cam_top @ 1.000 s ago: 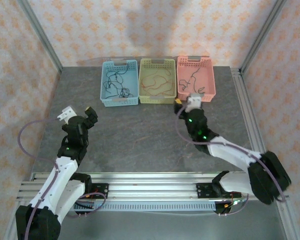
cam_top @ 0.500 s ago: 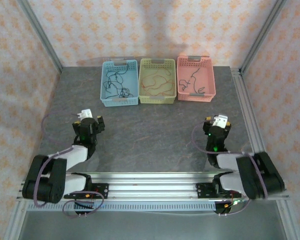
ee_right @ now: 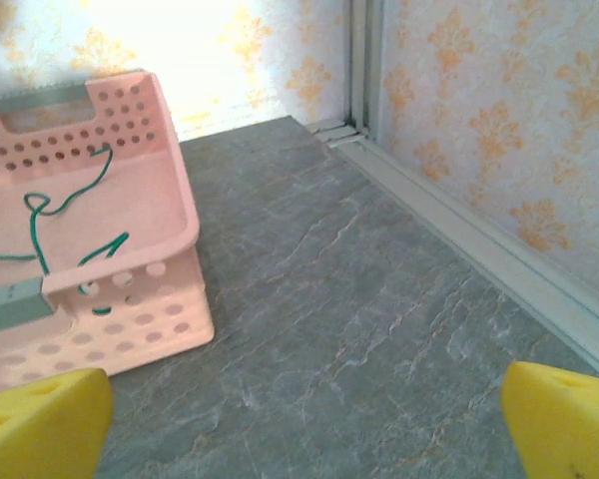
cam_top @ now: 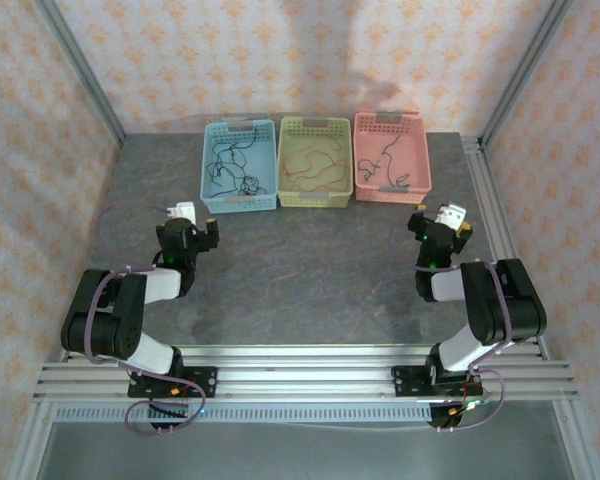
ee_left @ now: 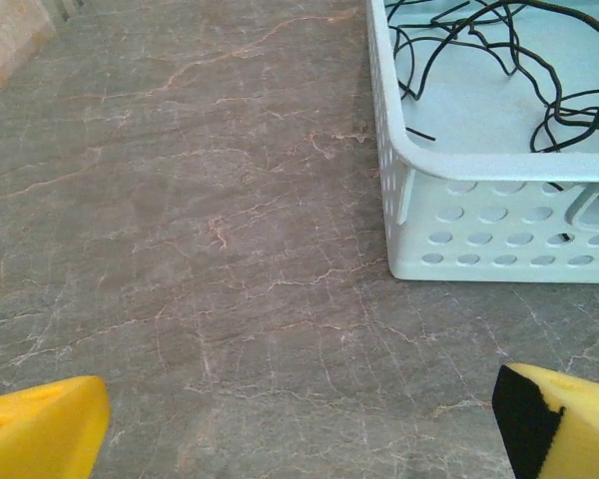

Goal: Untangle the cables

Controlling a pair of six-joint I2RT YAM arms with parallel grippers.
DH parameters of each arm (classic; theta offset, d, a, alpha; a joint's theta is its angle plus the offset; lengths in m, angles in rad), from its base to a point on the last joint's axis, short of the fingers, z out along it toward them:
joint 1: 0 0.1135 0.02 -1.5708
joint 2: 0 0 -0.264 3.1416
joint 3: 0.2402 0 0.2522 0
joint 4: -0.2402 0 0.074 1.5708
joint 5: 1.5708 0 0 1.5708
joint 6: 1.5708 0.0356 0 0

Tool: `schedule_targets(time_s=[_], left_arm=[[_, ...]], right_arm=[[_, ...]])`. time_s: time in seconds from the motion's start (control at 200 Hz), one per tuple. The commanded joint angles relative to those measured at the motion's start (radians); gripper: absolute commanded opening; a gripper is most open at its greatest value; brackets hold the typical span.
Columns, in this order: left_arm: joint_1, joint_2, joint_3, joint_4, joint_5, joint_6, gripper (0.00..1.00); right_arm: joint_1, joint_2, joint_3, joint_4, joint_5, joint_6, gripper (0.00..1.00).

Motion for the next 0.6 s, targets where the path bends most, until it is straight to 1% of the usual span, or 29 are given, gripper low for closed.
schedule_targets(time_s=[0.0,0.415,0.505,0.596], left_arm=[[0.003,0.000,0.013,0.028,0.022,0.009,1.00],[0.002,0.000,0.013,0.029,0.024,0.010,1.00],[0.003,0.000,0.013,0.028,0.024,0.011,1.00],[0.003,-0.001,0.012,0.029,0.024,0.009,1.00]], right_arm=[[-0.002,0.000,0.003,-0.076,-0.035,0.018,0.99],[-0.004,0.003,0.016,-0.101,-0.049,0.022,0.99],[-0.016,0.002,0.023,-0.121,-0.072,0.031,0.99],[-0.017,-0.007,0.003,-0.087,-0.079,0.022,0.99]])
